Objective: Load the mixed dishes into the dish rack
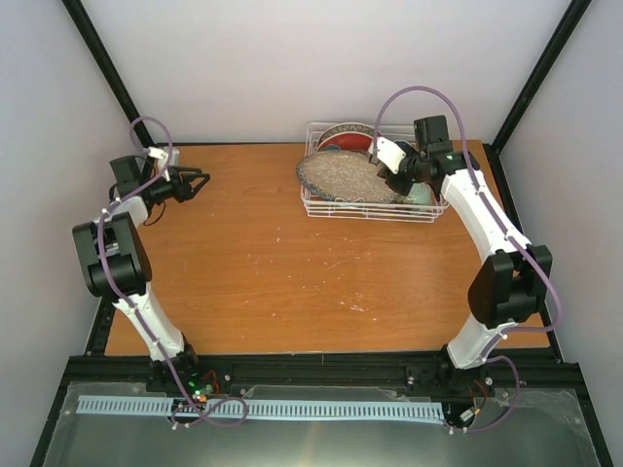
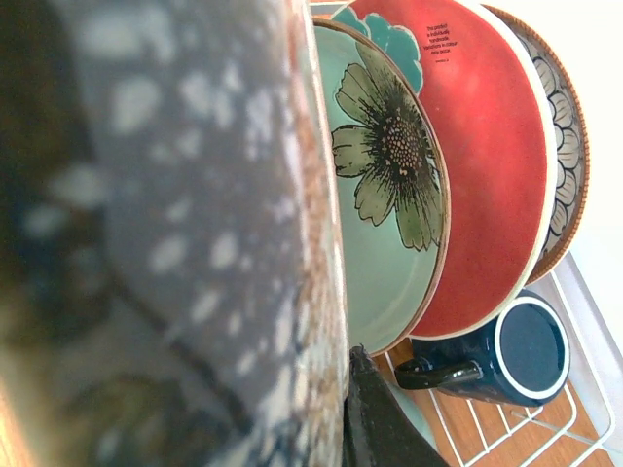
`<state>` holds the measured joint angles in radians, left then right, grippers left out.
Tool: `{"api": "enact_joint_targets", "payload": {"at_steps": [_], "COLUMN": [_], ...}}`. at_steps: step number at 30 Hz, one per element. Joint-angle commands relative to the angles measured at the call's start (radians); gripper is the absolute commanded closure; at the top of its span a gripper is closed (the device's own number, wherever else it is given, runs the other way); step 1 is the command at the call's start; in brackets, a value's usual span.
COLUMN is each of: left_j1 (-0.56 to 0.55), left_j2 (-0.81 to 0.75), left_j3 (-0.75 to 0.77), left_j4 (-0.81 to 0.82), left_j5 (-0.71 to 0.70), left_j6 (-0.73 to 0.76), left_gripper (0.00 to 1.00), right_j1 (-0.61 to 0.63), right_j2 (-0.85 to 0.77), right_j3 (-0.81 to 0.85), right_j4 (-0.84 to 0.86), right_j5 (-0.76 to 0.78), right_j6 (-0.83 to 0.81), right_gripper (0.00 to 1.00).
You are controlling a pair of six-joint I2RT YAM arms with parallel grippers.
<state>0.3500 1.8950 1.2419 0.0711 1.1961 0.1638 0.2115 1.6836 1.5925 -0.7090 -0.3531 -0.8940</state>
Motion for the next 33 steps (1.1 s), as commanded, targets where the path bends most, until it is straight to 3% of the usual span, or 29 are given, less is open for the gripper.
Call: {"api": "enact_joint_targets", "payload": {"at_steps": [1, 26, 33], "left_j1": [-0.005, -0.006, -0.008], "left_j2": [0.021, 0.07, 0.075], "left_j3": [0.047, 0.078, 0.08], "left_j4": [-0.013, -0.042, -0.041], "left_j5": [0.006, 0.011, 0.012], "left_j6": [0.029, 0.042, 0.04], "left_gripper": [0.48, 0.48, 0.48], "right_j1": [-0.002, -0.002, -0.001], "right_j2": [-0.009, 0.132, 0.136], "right_j3": [0.114, 0.143, 0.137], "right_j4": [0.129, 0.066, 0.094], "right_j5": [-0.1, -0.15, -0.113], "right_j6": [0.034, 0.125, 0.174], "right_gripper": [0.97, 0.97, 0.8]}}
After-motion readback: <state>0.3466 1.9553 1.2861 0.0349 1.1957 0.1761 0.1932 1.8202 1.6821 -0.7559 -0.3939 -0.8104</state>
